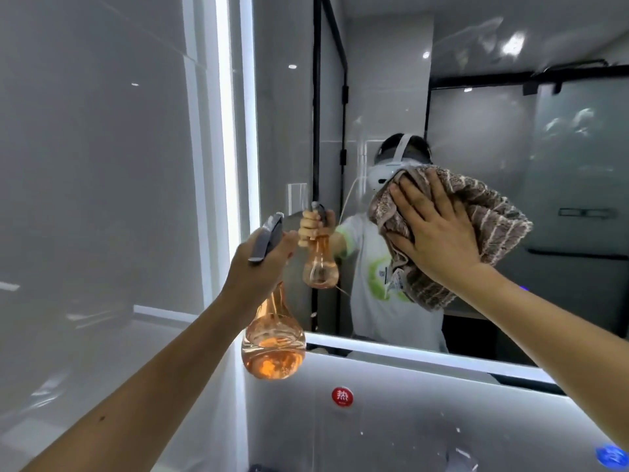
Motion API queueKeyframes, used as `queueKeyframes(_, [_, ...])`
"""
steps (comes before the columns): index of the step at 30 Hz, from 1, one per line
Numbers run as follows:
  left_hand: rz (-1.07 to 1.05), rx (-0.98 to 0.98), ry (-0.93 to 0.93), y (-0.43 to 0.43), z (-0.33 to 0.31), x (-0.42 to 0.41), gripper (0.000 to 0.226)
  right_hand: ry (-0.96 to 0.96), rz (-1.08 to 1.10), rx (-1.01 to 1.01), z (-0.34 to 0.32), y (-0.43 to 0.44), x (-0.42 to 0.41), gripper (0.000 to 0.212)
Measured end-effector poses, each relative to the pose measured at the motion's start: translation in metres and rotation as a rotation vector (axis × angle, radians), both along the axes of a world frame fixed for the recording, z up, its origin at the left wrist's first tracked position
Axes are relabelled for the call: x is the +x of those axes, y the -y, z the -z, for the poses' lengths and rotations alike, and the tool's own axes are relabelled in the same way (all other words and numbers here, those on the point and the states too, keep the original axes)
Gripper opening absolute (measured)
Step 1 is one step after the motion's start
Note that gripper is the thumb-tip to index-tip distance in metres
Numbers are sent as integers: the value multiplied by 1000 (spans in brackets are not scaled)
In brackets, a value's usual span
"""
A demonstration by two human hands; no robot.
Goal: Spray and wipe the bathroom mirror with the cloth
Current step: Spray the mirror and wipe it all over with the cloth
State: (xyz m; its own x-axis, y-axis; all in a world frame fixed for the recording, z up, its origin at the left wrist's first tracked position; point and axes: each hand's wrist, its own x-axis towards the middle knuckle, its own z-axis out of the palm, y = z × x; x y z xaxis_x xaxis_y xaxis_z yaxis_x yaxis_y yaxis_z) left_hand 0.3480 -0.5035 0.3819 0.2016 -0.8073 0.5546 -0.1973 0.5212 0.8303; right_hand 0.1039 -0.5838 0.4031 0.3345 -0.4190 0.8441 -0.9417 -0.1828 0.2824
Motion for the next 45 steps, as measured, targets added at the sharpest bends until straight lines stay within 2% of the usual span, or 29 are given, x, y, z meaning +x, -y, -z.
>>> queueKeyframes(6, [-19,33,66,3,32,13,28,-158,-42,-64,46,15,46,61])
queueKeyframes(10, [-8,76,80,-1,64,19,30,-268,-78,-14,81,15,63,57])
queueKeyframes(18, [-66,91,32,0,104,31,18,-348,-63,67,121,19,90,58])
queueKeyframes(23, [-136,102,21,8,114,47,34,-390,-85,79,139,27,116,60])
queueKeyframes(25, [-153,86,45,11,116,51,31,-404,-79,59,138,27,118,58])
queueKeyframes(30, [-150,81,77,12,125,46,17,-471,-113,23,136,29,102,55])
queueKeyframes(33, [-113,81,64,13,130,37,1,-531,-118,-1,136,25,78,53])
queueKeyframes(35, [-97,83,57,13,134,29,3,-539,-94,-2,140,18,58,51])
queueKeyframes(39, [-105,59,88,13,142,15,21,-571,-63,5,152,7,13,52])
queueKeyframes(45, [-100,59,76,13,143,19,17,-609,-25,66,162,6,0,56])
